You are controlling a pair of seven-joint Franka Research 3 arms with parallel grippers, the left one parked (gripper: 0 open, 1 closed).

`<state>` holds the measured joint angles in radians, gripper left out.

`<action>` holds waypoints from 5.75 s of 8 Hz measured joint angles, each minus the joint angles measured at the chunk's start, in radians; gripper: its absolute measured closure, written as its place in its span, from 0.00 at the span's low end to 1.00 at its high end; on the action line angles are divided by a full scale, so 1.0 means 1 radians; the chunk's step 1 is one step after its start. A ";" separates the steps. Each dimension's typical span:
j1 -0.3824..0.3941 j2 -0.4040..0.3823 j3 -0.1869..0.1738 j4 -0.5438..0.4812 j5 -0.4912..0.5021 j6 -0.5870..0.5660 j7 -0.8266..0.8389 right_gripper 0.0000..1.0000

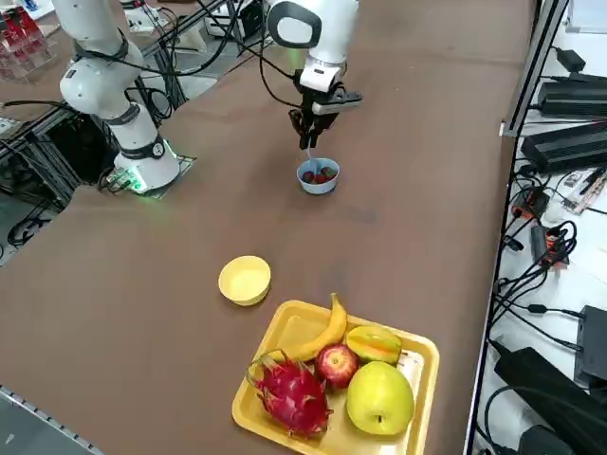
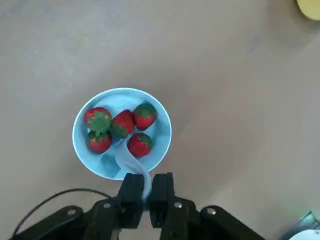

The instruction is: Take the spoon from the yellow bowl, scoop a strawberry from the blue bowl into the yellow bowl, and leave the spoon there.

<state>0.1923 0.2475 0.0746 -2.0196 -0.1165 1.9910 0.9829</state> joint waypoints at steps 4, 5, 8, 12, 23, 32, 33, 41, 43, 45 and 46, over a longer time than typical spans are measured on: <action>0.046 0.043 0.002 0.038 -0.090 -0.015 -0.002 0.89; 0.059 0.050 0.003 0.048 -0.110 -0.023 -0.002 0.89; 0.096 0.088 0.003 0.101 -0.175 -0.091 -0.003 0.89; 0.146 0.155 0.004 0.181 -0.242 -0.163 -0.003 0.89; 0.274 0.247 0.004 0.252 -0.418 -0.274 0.040 0.89; 0.379 0.323 0.003 0.279 -0.556 -0.349 0.046 0.89; 0.390 0.342 0.003 0.293 -0.570 -0.372 0.046 0.89; 0.471 0.445 0.003 0.334 -0.674 -0.488 0.045 0.89; 0.488 0.462 0.003 0.334 -0.695 -0.508 0.045 0.89; 0.502 0.477 0.003 0.334 -0.718 -0.531 0.045 0.89; 0.508 0.481 0.003 0.334 -0.723 -0.534 0.045 0.89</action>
<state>0.7001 0.7287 0.0777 -1.6851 -0.8391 1.4569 1.0281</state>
